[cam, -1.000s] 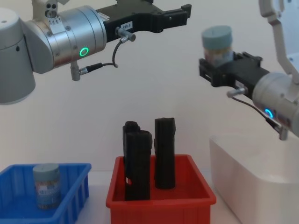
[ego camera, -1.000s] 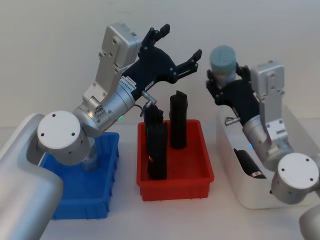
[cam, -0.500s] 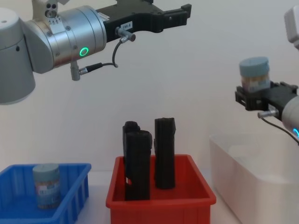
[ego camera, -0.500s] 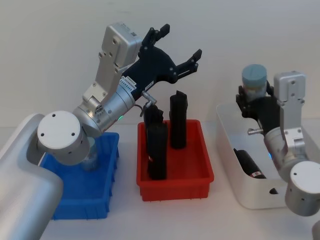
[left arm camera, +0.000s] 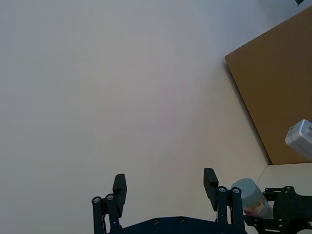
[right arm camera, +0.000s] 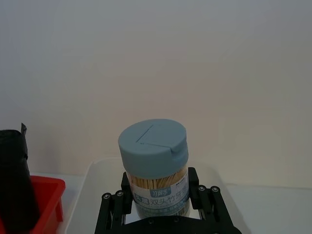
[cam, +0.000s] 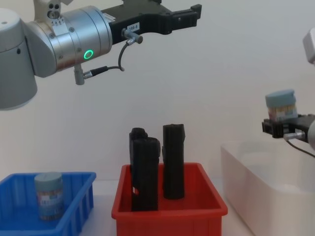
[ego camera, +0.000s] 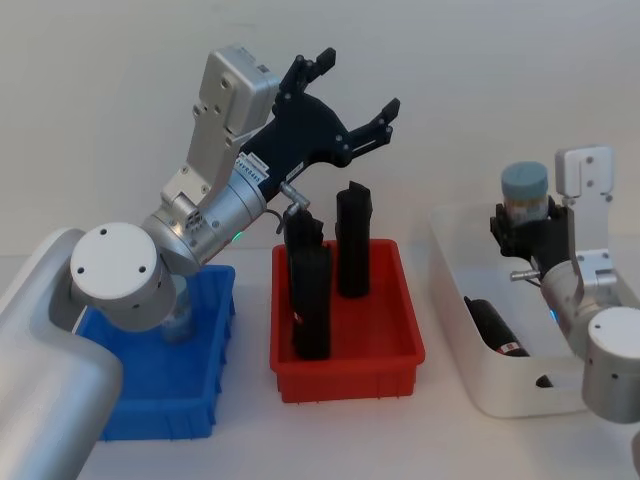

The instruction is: Pick the cotton swabs from the blue box and place them into the white box.

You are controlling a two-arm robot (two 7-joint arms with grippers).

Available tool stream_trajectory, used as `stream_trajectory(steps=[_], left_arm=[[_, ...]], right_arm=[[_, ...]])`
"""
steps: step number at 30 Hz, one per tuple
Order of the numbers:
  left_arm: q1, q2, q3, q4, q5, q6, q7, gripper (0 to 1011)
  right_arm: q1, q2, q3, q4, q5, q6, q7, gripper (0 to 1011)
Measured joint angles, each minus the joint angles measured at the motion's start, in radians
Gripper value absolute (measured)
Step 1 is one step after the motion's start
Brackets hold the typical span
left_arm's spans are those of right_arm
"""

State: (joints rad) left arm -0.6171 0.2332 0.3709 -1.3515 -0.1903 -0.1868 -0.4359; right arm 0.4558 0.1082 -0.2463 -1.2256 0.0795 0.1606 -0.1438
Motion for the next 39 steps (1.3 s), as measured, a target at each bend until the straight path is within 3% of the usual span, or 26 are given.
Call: stream_trajectory(steps=[7,13,26,37,39], left_arm=[[0.000,0.000,0.000,0.000,0.000,0.000,0.000,1004],[0.000,0.000,0.000,0.000,0.000,0.000,0.000,1004],[0.000,0.000,0.000,0.000,0.000,0.000,0.000,1004],[0.000,0.000,0.000,0.000,0.000,0.000,0.000,1004],[0.000,0.000,0.000,0.000,0.000,0.000,0.000,1004]], right_arm=[[0.018,-0.004,0.009,0.008,0.017,0.090,0.012,652],[0.020,-0.005,0.012,0.007,0.021,0.105,0.018,650],[0.000,-0.006,0.009,-0.005,0.005,0.001,0.019,657],[-0.014,-0.006,0.006,-0.014,-0.010,-0.061,0.016,985],[-0.016,-0.006,0.006,-0.015,-0.012,-0.068,0.015,1001]])
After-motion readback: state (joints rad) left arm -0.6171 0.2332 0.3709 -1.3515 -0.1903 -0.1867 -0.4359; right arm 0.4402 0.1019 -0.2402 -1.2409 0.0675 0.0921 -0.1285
